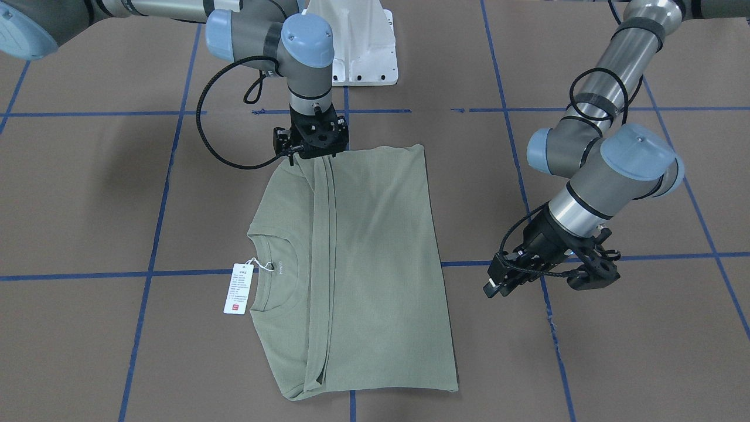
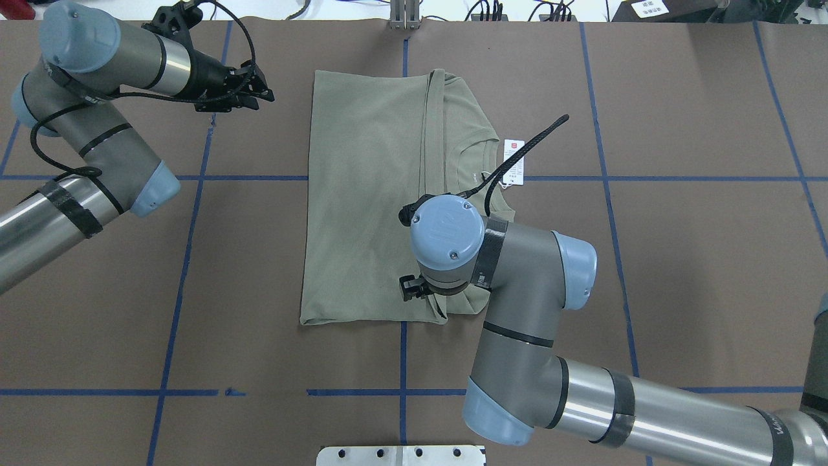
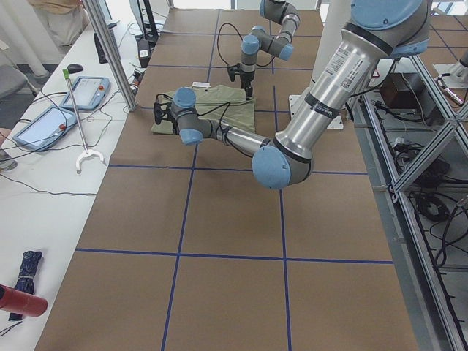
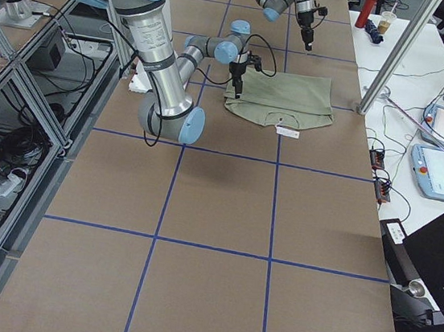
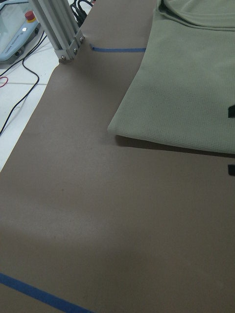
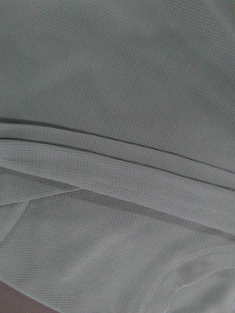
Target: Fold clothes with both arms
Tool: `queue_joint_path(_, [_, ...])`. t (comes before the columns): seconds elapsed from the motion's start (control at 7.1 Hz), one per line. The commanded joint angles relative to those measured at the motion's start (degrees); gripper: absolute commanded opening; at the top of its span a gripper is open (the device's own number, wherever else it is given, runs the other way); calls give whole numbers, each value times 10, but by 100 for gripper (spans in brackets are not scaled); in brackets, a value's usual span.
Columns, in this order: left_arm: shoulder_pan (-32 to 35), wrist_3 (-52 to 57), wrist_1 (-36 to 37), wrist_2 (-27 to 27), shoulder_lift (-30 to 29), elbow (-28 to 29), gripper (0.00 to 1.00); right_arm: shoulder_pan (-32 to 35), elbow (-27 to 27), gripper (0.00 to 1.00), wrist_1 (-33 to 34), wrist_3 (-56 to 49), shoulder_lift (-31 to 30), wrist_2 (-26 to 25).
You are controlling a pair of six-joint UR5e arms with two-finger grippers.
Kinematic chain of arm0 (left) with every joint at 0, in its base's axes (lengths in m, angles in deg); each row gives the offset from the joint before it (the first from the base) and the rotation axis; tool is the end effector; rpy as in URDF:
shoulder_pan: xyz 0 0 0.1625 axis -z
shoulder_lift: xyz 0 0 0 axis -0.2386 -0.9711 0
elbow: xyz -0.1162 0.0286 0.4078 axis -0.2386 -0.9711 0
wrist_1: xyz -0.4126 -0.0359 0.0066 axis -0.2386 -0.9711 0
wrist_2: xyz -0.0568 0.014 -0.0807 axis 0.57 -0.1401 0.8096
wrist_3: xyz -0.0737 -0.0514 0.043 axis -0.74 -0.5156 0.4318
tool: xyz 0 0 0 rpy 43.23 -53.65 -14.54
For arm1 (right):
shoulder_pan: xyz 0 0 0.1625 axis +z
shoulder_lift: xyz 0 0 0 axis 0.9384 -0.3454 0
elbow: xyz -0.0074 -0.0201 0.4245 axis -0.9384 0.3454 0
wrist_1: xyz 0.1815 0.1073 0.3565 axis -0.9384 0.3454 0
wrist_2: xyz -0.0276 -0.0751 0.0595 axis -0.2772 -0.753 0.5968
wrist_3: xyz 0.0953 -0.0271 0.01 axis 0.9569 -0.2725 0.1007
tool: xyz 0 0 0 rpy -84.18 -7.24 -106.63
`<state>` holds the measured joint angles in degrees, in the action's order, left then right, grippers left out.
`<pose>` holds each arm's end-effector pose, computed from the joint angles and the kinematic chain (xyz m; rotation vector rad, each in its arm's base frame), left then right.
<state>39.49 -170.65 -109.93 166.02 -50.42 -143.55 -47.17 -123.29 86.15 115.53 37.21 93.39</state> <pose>0.3699 -0.6390 0.3501 0.2413 1.2490 -0.3661 -0.5885 -0.3698 0.2226 0.1599 -0.6630 -0.2667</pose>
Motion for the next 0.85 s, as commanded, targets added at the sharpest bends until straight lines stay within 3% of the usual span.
queue_joint_path(0.0, [1, 0, 1, 1, 5, 0, 43, -6, 26, 100, 2, -28, 10, -14])
queue_joint_path(0.28, [1, 0, 1, 1, 5, 0, 43, -14, 39, 100, 4, -40, 3, -34])
queue_joint_path(0.42, [1, 0, 1, 1, 5, 0, 43, -9, 15, 100, 20, -48, -4, -37])
queue_joint_path(0.56, [1, 0, 1, 1, 5, 0, 43, 2, -44, 100, 30, -74, -68, -39])
queue_joint_path(0.7, [1, -1, 1, 1, 4, -1, 43, 19, -148, 100, 33, -117, -162, -37])
